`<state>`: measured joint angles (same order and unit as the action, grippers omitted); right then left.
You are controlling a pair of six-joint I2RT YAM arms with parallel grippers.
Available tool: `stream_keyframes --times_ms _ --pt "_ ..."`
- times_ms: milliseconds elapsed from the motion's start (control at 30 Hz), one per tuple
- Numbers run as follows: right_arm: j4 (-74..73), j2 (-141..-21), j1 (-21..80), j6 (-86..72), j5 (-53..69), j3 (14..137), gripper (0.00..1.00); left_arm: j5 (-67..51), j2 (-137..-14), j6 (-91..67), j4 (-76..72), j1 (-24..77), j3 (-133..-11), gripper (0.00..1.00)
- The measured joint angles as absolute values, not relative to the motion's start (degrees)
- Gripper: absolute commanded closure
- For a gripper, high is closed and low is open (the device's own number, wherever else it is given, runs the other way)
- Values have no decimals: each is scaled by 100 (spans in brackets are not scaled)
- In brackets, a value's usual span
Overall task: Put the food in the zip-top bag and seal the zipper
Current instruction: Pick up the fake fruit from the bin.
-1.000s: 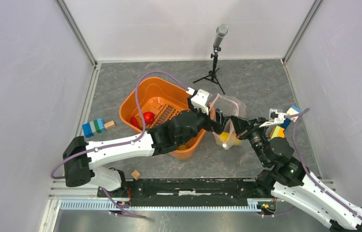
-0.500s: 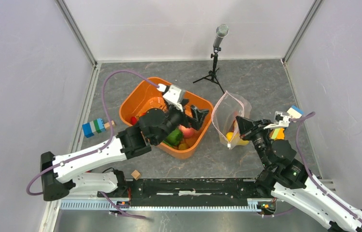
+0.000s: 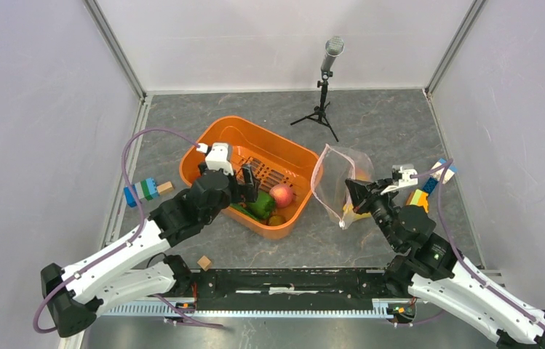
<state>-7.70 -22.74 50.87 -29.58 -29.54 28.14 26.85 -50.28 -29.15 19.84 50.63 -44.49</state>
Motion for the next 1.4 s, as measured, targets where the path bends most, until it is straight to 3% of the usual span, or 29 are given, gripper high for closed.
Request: stream_keyframes --times_ms 167,467,767,1067,1300,1333,1400 --pt "-309 -2115 5087 -2141 -2628 2506 100 2705 -5107 -3105 2110 4783 -4451 0" --pt "421 -1518 5087 -613 -2447 1708 100 2633 -6587 -3148 2681 4158 -5430 0" --pt "556 -1457 5087 -110 -2703 1474 100 2305 -7872 -3433 3190 3844 -6134 0" --pt "556 -1494 5087 -1 -2703 1474 100 3341 -8809 -4445 3564 3299 -6451 0" --pt "521 -1555 5087 10 -2751 1474 100 3470 -9800 -4724 3824 2947 -6790 0" --pt "515 -1566 5087 10 -2755 1474 100 3481 -9835 -4724 3852 2947 -6794 2" --pt "508 -1612 5087 10 -2768 1476 100 3553 -9865 -4729 3929 2950 -6796 17"
